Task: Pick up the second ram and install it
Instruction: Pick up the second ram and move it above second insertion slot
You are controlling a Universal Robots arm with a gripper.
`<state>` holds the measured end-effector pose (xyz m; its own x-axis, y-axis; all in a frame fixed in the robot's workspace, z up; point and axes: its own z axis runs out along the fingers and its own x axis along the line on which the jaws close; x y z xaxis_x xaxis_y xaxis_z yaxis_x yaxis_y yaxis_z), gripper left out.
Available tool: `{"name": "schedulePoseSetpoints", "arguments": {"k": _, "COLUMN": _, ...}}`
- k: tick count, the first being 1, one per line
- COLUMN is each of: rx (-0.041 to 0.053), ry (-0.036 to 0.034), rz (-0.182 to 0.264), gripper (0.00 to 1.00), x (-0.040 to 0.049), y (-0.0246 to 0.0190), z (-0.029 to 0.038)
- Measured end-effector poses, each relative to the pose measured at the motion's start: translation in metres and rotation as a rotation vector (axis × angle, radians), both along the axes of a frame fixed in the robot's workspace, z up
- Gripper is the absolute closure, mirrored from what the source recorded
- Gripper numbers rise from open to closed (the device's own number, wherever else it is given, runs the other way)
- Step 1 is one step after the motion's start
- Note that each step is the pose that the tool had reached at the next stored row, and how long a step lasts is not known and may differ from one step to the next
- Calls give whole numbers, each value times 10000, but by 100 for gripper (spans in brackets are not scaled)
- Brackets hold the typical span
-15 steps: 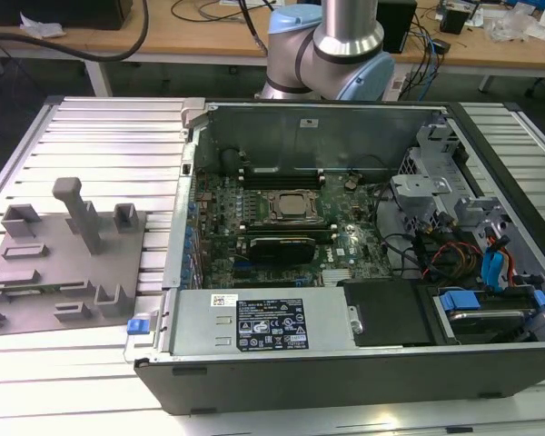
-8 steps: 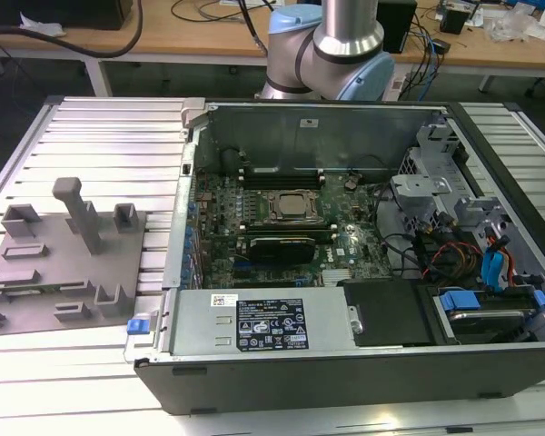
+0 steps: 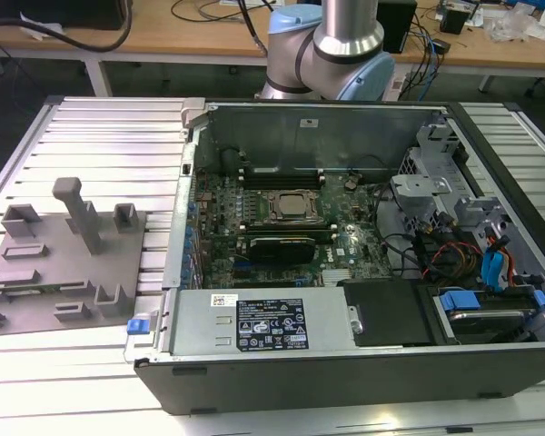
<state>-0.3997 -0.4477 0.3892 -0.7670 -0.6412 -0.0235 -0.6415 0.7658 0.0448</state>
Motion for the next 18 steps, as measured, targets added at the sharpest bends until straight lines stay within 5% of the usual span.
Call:
{"name": "schedulePoseSetpoints", "arguments": {"k": 3, "rx": 0, "ry": 0, "rz": 834, "gripper": 89, "x": 0, "y": 0, "z": 0}}
{"name": "schedulePoseSetpoints", "arguments": {"k": 18, "rx": 0, "ry": 1, "rz": 3218, "gripper": 89, "x": 0, "y": 0, "z": 0}}
